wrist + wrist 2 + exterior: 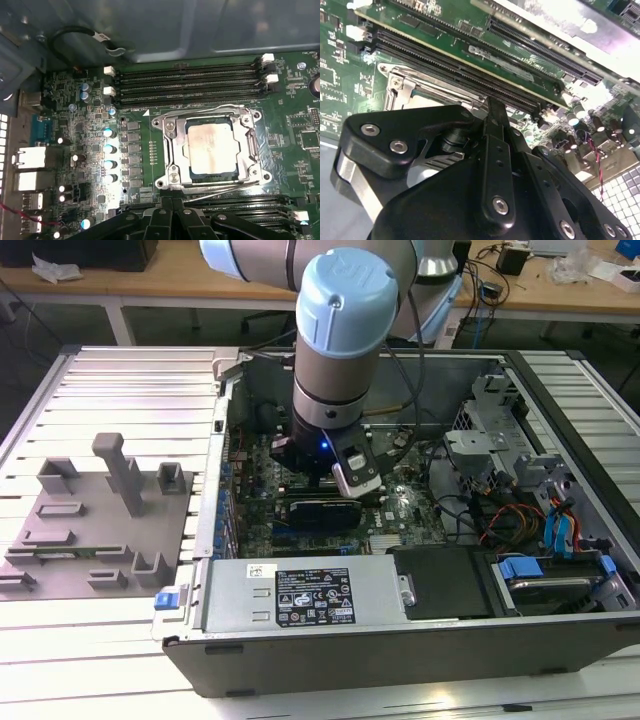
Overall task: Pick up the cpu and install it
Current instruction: 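Install the second cpu locking lever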
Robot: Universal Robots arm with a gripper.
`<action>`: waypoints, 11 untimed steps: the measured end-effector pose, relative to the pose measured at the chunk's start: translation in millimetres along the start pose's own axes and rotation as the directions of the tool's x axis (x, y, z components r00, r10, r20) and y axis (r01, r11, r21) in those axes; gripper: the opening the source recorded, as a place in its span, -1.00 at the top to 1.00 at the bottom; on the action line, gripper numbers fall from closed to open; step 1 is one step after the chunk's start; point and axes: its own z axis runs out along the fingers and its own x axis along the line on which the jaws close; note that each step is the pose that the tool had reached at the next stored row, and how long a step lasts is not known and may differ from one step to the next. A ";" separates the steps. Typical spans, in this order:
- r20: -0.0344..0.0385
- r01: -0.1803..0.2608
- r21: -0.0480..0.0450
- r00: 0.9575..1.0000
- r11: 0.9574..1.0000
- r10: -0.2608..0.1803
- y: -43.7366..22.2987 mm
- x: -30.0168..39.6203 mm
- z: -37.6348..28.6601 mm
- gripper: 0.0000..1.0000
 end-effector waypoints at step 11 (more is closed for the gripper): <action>-0.001 0.000 -0.015 1.000 1.000 0.000 -1.3 0.3 5.7 0.79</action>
